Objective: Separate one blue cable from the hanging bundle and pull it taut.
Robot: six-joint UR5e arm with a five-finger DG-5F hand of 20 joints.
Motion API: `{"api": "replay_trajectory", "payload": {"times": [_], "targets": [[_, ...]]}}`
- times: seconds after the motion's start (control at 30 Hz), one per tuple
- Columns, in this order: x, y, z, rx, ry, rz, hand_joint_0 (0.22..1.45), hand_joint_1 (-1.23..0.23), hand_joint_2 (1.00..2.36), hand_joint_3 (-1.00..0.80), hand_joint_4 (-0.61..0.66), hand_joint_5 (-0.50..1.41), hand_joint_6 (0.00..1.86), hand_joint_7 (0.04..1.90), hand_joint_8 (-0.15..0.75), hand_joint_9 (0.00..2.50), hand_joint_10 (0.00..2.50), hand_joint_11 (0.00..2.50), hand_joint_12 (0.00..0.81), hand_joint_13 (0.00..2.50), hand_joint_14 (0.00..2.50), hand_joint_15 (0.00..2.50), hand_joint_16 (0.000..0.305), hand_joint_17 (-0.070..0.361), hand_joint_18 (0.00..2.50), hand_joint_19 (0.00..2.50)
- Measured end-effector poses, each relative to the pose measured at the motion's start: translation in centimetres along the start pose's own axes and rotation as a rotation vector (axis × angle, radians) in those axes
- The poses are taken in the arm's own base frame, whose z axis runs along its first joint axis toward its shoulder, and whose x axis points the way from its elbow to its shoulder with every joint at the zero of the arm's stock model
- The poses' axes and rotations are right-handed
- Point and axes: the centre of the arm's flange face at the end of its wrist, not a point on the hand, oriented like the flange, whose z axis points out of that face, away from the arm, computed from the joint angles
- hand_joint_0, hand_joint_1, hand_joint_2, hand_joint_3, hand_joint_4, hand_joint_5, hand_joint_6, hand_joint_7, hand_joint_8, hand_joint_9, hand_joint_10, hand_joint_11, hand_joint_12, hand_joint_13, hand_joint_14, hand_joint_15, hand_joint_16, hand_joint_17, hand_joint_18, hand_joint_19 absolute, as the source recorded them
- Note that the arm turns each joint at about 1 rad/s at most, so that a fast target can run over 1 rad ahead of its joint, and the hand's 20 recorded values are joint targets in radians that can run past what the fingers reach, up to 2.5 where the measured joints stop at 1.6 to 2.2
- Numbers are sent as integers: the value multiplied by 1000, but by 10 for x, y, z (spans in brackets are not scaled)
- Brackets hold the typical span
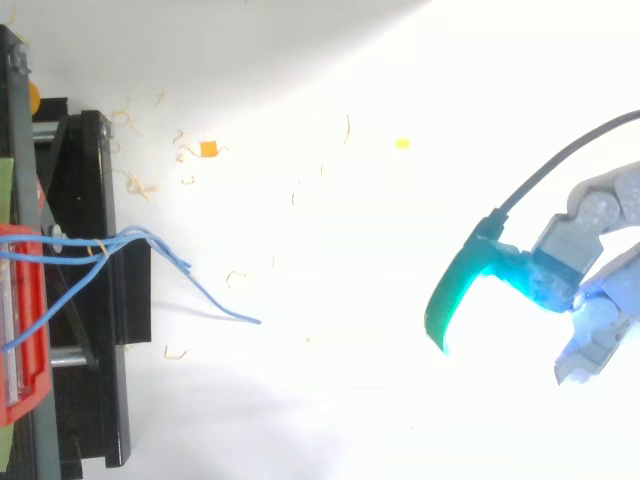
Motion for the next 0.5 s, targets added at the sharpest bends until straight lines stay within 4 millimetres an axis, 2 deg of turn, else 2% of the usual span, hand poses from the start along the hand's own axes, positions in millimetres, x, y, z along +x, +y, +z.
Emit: {"api": "replay_trajectory", "payload": {"times": [0.2,0.3,0.5], "targets": [[-5,-2,0,15,-50,-51,304,-492,1000,-500,310,-230,501,642,428,880,0,27,446,1050,7,204,61,137,1387,0],[-8,-1,1,17,-84,-85,307,-520,1000,-500,300,-229,501,645,416,881,0,40,423,1041,8,229,52,117,1306,0],[-12,2,6,-27,-119,-107,312,-536,1000,-500,289,-224,501,643,403,880,0,52,404,1010,8,230,49,110,1254,0]]}}
